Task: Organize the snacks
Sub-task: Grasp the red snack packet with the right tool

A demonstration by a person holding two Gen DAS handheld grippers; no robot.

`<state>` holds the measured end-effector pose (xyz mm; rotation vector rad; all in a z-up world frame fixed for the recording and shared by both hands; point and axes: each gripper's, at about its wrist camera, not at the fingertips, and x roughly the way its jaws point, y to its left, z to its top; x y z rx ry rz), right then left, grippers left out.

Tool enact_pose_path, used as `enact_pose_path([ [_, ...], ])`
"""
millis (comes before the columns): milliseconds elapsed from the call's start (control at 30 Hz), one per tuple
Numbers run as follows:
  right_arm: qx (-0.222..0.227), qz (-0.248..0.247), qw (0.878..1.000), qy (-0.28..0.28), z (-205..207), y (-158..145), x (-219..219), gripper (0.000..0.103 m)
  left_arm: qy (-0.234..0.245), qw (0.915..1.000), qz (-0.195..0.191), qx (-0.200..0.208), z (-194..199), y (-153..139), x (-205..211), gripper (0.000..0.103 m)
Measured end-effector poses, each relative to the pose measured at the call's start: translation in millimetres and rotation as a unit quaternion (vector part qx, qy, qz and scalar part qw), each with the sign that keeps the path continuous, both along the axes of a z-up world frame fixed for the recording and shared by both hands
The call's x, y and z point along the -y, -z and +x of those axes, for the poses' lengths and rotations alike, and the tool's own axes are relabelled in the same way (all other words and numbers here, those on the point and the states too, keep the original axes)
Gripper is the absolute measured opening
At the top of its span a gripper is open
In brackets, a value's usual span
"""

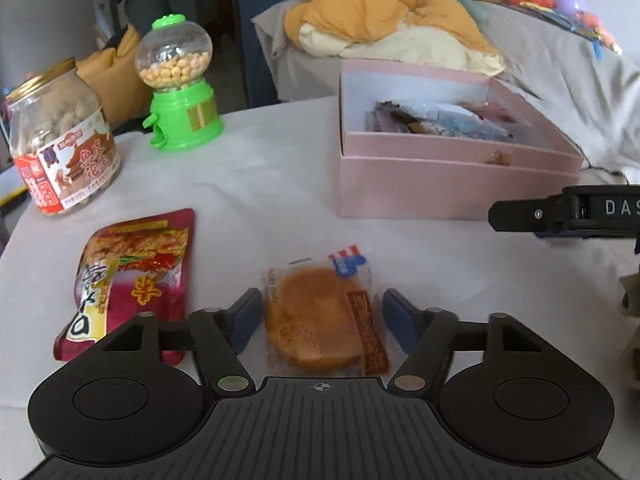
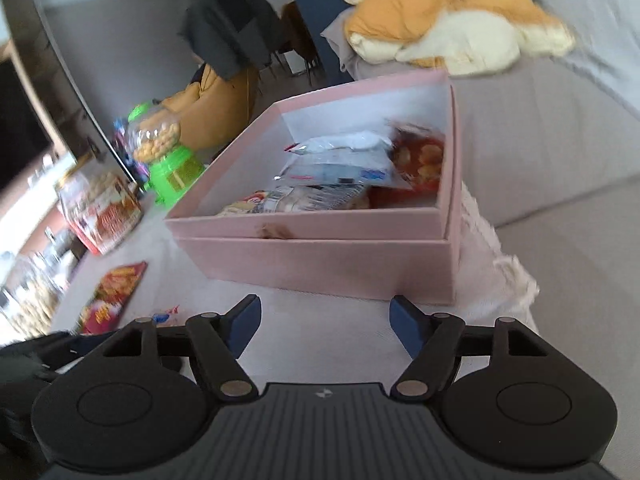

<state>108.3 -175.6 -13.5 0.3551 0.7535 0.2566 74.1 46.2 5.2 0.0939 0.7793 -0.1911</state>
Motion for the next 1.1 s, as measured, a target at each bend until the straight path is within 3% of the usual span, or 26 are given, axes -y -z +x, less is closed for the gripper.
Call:
enact_pose_path([
  [100,0.007,0.004,1.0,0.0,-5,2,1,0.076,0.0,0.9991,-0.041,0.008,-15,-2,-13,0.061],
  [200,0.021,-0.049,0.999,-0.008,-7,1,-17,0.079,-0.021,0.9975,-0.058,0.035,-41,-6,-35,0.061],
  [367,0.041,-0.145,0.988,-0.039,-14,1,-54,0.081,-0.103,0.9878,-0.083,0.082,-70,-19,-110,0.061],
  [467,0.039,-0.2,0.977,-0.059,-20,-2,-80,0.081,-0.17,0.9758,-0.091,0.103,-74,-17,-155,0.061],
  [600,0.02,-0.165,0.977,-0.137,-20,-20,-125,0.081,-0.228,0.9617,-0.128,0.082,-74,1,-196,0.061],
  [667,0.002,-0.121,0.979,-0.161,-11,-30,-148,0.081,-0.227,0.9583,-0.147,0.092,-79,6,-202,0.061],
  [767,-0.039,-0.068,0.981,-0.176,11,-35,-187,0.081,-0.227,0.959,-0.139,0.097,-81,4,-201,0.061],
  [833,-0.058,-0.069,0.981,-0.172,24,-33,-213,0.081,-0.229,0.9586,-0.142,0.093,-80,6,-200,0.061],
  [967,-0.04,-0.105,0.98,-0.164,38,-30,-255,0.081,-0.23,0.9571,-0.149,0.093,-82,9,-203,0.061],
  [1033,-0.053,-0.105,0.981,-0.155,47,-25,-269,0.081,-0.231,0.9562,-0.153,0.094,-83,9,-204,0.061],
  [1100,-0.063,-0.102,0.981,-0.15,51,-18,-279,0.088,-0.232,0.9551,-0.158,0.095,-84,10,-205,0.061],
])
